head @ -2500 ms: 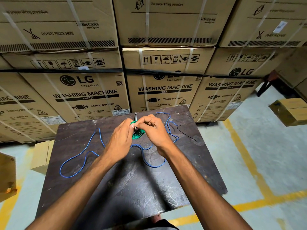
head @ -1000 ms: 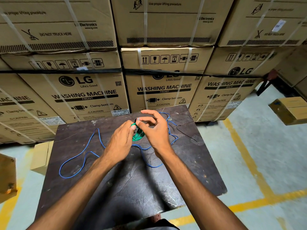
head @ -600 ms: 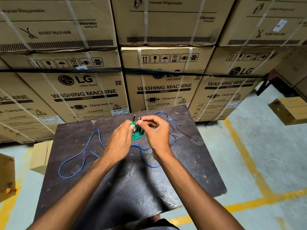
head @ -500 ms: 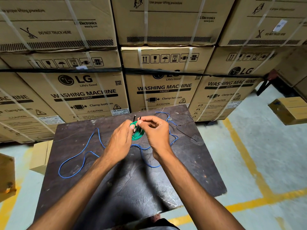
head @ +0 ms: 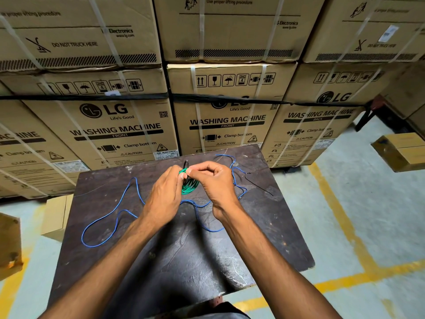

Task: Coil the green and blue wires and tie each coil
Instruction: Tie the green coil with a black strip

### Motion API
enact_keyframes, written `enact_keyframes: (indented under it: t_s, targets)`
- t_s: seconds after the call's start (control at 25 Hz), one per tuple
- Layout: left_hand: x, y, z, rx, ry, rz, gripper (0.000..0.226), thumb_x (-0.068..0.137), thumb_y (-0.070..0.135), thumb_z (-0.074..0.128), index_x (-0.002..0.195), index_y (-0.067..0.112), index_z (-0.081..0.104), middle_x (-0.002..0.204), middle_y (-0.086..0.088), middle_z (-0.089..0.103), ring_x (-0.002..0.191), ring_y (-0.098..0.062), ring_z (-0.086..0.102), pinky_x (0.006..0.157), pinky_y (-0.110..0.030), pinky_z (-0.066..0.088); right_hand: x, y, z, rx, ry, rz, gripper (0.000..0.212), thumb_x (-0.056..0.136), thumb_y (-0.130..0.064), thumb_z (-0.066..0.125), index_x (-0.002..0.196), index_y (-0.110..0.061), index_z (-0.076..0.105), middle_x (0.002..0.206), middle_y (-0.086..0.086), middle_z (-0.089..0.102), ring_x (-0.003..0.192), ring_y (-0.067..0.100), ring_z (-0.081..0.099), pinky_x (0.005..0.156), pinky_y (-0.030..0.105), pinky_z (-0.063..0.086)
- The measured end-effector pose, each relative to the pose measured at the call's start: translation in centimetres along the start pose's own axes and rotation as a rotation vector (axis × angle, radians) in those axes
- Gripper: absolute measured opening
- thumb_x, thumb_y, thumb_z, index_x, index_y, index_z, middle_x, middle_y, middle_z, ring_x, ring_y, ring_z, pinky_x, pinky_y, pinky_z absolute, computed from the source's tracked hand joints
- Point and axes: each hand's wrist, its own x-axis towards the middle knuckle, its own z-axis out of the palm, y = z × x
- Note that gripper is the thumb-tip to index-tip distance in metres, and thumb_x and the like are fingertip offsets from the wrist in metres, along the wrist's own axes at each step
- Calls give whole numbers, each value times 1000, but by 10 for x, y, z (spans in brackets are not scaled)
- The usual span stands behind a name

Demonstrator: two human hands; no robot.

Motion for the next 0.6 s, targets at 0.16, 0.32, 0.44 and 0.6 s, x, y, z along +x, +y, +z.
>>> enact_keyframes:
  t_s: [0.16,0.32,0.44,0.6]
  targets:
    - [0,1,-1,-4,-1,3,26,107,25,31,89,12,45,81,-1,46,73,-21,39,67,-31,28,-1,-2,1,1,-9,17,16,84,12,73,80,-3,74,74,6,74,65,5,68,67,14,53]
    - [0,2,-1,6,0,20,24,107,25,31,90,14,44,82,2,43,73,-21,38,68,-33,29,-1,-4,0,15,-17,11,16,84,13,71,81,-3,75,73,5,74,65,4,68,68,14,53]
    - [-1,1,-1,31,-13,19,27,106,27,30,92,11,46,83,1,44,75,-23,40,69,-37,33,0,-3,0,14,-12,11,14,84,12,71,83,-1,75,75,6,74,66,6,68,68,14,53]
    - [-3,3,-2,47,-25,32,27,107,28,30,93,12,47,84,3,43,75,-20,38,69,-32,29,2,-2,-2,5,-12,10,12,84,9,73,83,-2,76,81,10,75,71,10,69,72,16,54]
